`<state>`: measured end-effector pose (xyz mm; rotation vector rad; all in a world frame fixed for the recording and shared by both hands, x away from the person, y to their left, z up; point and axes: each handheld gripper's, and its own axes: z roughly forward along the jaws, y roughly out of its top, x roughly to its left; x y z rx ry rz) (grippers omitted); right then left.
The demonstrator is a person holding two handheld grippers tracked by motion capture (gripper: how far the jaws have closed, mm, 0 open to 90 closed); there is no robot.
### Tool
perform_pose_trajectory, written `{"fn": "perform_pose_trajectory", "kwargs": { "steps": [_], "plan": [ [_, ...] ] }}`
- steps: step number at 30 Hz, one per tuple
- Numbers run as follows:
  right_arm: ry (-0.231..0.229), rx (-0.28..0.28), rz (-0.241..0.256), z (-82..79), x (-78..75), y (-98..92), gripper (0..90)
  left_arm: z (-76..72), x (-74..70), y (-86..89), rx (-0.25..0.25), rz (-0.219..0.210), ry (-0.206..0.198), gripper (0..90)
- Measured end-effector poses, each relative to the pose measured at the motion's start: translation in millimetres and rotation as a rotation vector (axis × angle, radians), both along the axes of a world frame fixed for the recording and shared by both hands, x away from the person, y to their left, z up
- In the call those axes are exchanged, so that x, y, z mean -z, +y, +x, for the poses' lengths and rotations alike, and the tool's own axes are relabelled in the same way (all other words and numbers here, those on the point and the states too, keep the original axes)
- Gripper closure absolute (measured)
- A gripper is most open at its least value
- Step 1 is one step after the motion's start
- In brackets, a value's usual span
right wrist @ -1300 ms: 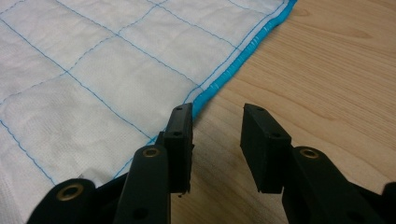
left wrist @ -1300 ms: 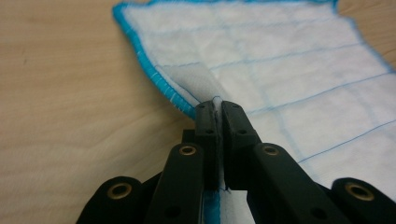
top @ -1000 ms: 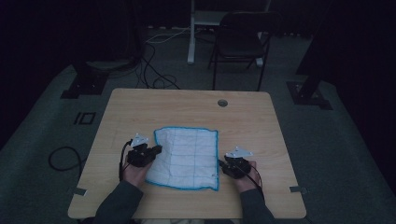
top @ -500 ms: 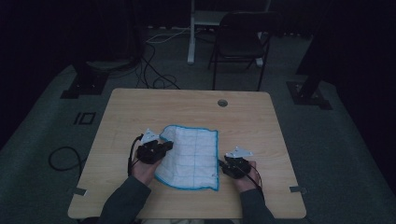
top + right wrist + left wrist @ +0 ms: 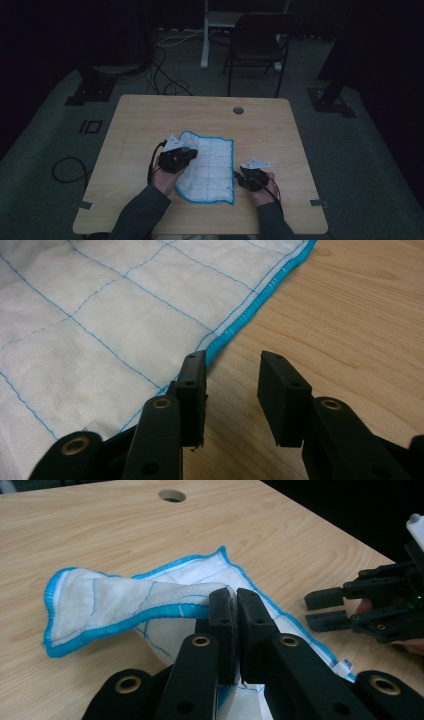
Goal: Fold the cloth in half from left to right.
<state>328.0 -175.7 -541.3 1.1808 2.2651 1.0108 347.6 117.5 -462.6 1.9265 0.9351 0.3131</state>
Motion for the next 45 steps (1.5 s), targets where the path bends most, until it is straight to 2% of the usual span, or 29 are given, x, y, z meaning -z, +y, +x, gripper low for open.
{"fn": "perform_pose_trajectory", "kwargs": {
  "steps": [4, 7, 15, 27, 36, 40, 45],
  "plan": [
    [0.0, 0.004, 0.0, 0.3, 0.0, -0.9, 64.3, 2.8, -0.5, -9.6, 0.019, 0.007, 0.0, 87.0],
    [-0.008, 0.01, -0.018, 1.0, 0.5, -1.7, 64.2, 5.2, -0.2, -16.1, 0.03, 0.012, -0.001, 87.0],
    [-0.005, 0.029, -0.007, 1.4, -0.3, -5.4, 63.7, 12.3, 6.7, -36.2, 0.067, 0.031, 0.009, 87.0],
    [0.0, 0.043, -0.004, 2.7, 0.7, -7.3, 63.8, 10.7, 13.5, -56.7, 0.125, 0.057, 0.021, 87.1],
    [-0.003, 0.043, -0.007, 3.4, 1.1, -8.0, 63.7, 15.7, 22.0, -71.2, 0.145, 0.074, 0.048, 87.2],
    [0.002, 0.049, -0.003, 3.3, 0.9, -8.3, 63.8, 15.7, 22.3, -77.8, 0.157, 0.08, 0.046, 87.2],
    [0.005, 0.052, -0.003, 3.5, 1.2, -8.5, 63.8, 15.9, 26.1, -90.4, 0.2, 0.107, 0.047, 87.1]
  ]
}}
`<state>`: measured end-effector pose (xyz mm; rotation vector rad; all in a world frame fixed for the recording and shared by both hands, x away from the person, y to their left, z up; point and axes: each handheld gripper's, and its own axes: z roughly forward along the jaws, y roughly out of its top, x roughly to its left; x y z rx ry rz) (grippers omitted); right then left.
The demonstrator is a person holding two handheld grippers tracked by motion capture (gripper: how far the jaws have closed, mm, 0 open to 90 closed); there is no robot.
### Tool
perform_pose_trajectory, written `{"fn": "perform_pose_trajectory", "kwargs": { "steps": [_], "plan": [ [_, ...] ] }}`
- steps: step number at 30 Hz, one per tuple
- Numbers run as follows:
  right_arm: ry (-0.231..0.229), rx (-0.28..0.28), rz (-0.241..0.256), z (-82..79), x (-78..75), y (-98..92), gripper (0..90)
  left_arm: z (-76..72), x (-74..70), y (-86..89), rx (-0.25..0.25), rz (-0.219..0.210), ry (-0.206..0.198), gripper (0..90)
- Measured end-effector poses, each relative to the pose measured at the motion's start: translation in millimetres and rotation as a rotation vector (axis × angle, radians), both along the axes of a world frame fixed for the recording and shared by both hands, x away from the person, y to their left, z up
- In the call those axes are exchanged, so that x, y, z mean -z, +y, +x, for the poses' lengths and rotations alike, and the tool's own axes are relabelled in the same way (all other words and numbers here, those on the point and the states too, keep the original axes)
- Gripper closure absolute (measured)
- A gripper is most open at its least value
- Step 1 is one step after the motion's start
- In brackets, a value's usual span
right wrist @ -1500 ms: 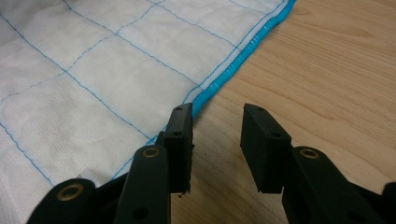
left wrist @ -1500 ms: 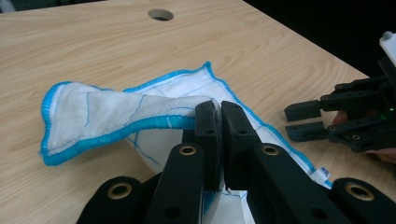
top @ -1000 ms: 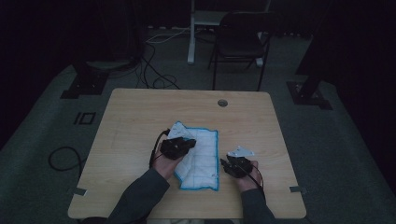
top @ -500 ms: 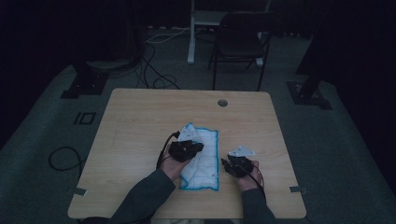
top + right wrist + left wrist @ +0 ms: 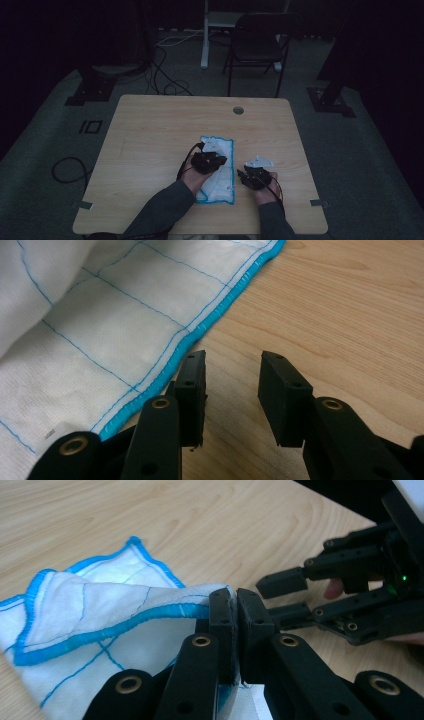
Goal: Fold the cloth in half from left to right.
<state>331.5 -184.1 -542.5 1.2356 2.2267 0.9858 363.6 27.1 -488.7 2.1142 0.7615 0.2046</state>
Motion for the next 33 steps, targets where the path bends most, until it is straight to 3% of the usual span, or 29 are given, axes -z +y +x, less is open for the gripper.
{"fn": "perform_pose_trajectory", "kwargs": {
  "steps": [6, 10, 15, 19, 25, 28, 33],
  "plan": [
    [0.003, -0.002, -0.002, 0.3, 0.6, 0.4, 63.8, 2.8, 5.9, -6.0, 0.003, 0.0, 0.027, 86.5],
    [0.0, 0.0, 0.0, 0.3, 0.4, -0.2, 63.8, 0.7, 1.1, -2.9, 0.012, -0.022, 0.028, 71.9],
    [0.0, 0.002, 0.002, 0.0, 0.1, -0.3, 63.8, -4.8, -10.7, 12.0, -0.008, -0.049, 0.008, 68.9],
    [-0.001, 0.001, 0.001, 0.1, 0.0, -0.5, 63.8, -10.0, -14.2, 32.3, -0.051, -0.044, -0.008, 69.2],
    [0.001, -0.002, -0.002, -0.1, 0.3, 0.7, 63.8, -14.3, -1.0, 61.3, -0.111, -0.006, 0.01, 74.2],
    [0.001, -0.003, -0.002, -0.2, 0.3, 0.6, 63.8, -16.5, 12.4, 71.9, -0.134, -0.001, 0.052, 75.1],
    [0.003, -0.003, -0.002, -0.2, 0.4, 0.8, 63.8, -22.3, 31.4, 81.3, -0.148, 0.001, 0.106, 66.6]
  ]
}}
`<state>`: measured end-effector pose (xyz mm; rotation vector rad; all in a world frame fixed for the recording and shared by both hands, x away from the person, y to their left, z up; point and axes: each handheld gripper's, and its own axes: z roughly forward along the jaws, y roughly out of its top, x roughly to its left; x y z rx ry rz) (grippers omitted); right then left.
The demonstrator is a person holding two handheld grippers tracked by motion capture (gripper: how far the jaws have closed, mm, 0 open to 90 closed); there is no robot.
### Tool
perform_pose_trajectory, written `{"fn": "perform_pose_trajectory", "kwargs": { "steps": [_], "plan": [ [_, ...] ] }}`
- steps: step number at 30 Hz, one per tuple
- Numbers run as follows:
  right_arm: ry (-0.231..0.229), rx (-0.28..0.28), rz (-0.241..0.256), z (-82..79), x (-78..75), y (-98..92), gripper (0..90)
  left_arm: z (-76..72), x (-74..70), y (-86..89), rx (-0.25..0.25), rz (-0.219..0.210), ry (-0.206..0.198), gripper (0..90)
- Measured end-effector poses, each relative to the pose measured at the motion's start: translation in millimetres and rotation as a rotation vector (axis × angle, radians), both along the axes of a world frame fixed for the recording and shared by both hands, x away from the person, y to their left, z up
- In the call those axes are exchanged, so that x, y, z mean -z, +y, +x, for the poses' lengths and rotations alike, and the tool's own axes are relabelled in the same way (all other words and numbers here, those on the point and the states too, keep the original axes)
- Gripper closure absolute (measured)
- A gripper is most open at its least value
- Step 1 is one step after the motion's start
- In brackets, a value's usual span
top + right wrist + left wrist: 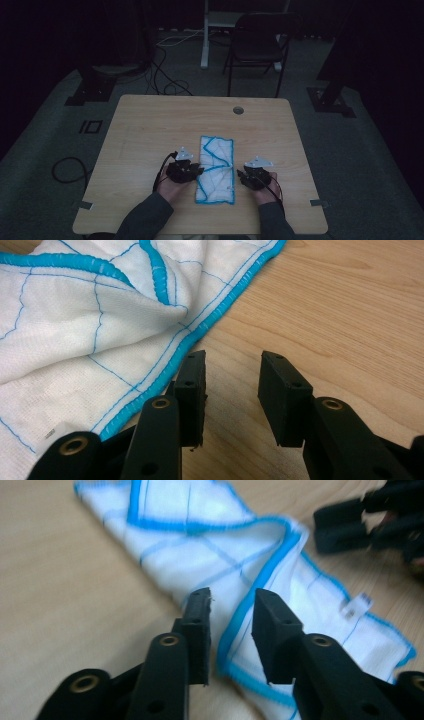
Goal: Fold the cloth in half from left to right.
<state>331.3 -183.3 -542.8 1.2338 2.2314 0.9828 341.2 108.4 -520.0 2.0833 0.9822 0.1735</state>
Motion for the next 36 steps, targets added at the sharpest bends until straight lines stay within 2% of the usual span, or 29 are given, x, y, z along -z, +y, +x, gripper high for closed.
{"fn": "perform_pose_trajectory", "kwargs": {
  "steps": [5, 6, 10, 11, 12, 14, 19, 22, 25, 27, 30, 36],
  "plan": [
    [0.0, 0.0, 0.0, 0.0, 0.0, -0.1, 63.7, -2.7, 11.3, 4.4, -0.009, -0.026, 0.051, 61.8],
    [0.0, 0.0, 0.0, 0.0, 0.0, 0.0, 63.8, -2.7, 11.3, 4.4, -0.009, -0.026, 0.051, 64.4],
    [-0.002, 0.0, 0.001, 0.0, -0.1, -0.2, 63.8, -11.3, 5.0, 2.6, 0.016, -0.047, 0.027, 86.0],
    [-0.002, 0.0, 0.001, 0.0, -0.1, -0.2, 63.8, -11.3, 5.0, 2.6, 0.016, -0.047, 0.027, 87.8],
    [-0.002, 0.0, 0.001, 0.0, -0.1, -0.2, 63.8, -15.4, -0.2, 1.3, 0.038, -0.067, 0.013, 87.8],
    [-0.003, 0.0, 0.0, -0.1, -0.3, -0.2, 63.8, -19.9, -5.2, -1.4, 0.059, -0.079, 0.001, 88.6],
    [-0.005, 0.003, 0.001, -0.1, -0.6, -0.7, 63.8, -31.0, -15.1, -10.0, 0.123, -0.117, -0.014, 87.3],
    [-0.006, 0.003, 0.002, -0.1, -0.8, -1.0, 63.8, -36.4, -20.6, -12.6, 0.179, -0.175, -0.033, 74.1],
    [-0.007, 0.003, 0.002, 0.0, -0.8, -1.4, 63.8, -40.2, -26.1, -11.9, 0.203, -0.203, -0.052, 68.9],
    [-0.007, 0.004, 0.003, 0.1, -0.9, -1.6, 63.8, -41.0, -28.3, -10.2, 0.218, -0.233, -0.043, 68.1],
    [-0.008, 0.003, 0.001, 0.1, -0.7, -1.0, 63.8, -41.2, -28.4, -9.9, 0.195, -0.202, -0.055, 67.6],
    [-0.031, 0.006, 0.022, -1.7, -6.0, -0.2, 63.8, -33.1, -20.3, -0.7, 0.134, -0.181, -0.023, 68.8]
  ]
}}
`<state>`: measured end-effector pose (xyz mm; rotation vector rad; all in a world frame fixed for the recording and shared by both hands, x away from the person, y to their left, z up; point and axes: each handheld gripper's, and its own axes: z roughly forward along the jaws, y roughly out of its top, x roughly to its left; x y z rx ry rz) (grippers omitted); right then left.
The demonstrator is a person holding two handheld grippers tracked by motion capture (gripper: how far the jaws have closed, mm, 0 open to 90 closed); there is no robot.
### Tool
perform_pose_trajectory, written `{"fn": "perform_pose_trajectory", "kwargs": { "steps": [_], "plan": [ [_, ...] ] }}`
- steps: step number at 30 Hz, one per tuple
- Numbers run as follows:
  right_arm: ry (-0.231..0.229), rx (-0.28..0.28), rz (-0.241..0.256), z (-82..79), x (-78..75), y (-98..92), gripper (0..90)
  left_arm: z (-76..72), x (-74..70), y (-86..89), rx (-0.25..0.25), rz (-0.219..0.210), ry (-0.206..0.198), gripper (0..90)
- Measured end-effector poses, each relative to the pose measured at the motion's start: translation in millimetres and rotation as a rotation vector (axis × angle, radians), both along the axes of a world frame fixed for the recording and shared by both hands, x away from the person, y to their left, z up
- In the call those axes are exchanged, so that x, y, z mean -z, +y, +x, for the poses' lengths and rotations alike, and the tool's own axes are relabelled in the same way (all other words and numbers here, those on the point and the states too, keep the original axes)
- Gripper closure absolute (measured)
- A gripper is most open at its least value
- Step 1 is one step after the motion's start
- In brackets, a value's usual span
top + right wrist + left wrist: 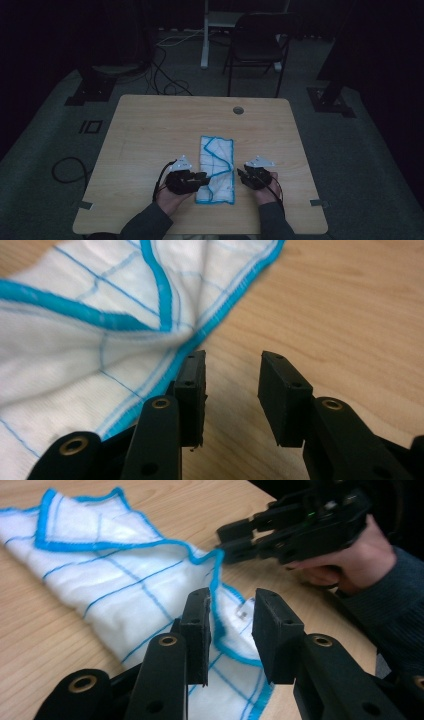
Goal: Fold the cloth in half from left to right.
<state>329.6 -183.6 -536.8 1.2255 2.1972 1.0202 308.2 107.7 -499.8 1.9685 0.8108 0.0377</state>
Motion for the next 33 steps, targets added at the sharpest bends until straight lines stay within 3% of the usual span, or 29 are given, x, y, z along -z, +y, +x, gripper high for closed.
{"fn": "perform_pose_trajectory", "kwargs": {
  "steps": [6, 10, 15, 20, 24, 28, 33],
  "plan": [
    [-0.047, -0.04, 0.076, -3.2, -17.7, 11.7, 63.8, 3.3, 3.5, 8.7, -0.044, 0.008, -0.009, 70.5],
    [-0.06, -0.075, 0.078, -0.5, -24.4, 25.1, 63.4, 5.5, 11.0, 14.6, -0.116, 0.065, -0.003, 73.3],
    [-0.06, -0.087, 0.077, 4.3, -27.4, 33.5, 63.0, 10.4, 26.1, 4.7, -0.117, 0.152, 0.006, 67.4],
    [-0.072, -0.085, 0.098, 7.3, -33.7, 34.3, 62.9, 15.5, 32.6, -2.3, -0.139, 0.187, 0.0, 63.8],
    [-0.051, -0.106, 0.074, 12.5, -33.2, 39.0, 61.5, 18.1, 39.9, -9.2, -0.138, 0.248, -0.01, 67.1],
    [-0.025, -0.117, 0.05, 8.4, -25.3, 36.7, 61.2, 16.5, 39.6, -9.5, -0.141, 0.221, 0.0, 83.9],
    [0.004, -0.099, 0.045, 0.4, -15.6, 23.7, 61.2, 16.7, 37.2, -4.3, -0.145, 0.185, 0.016, 87.6]
  ]
}}
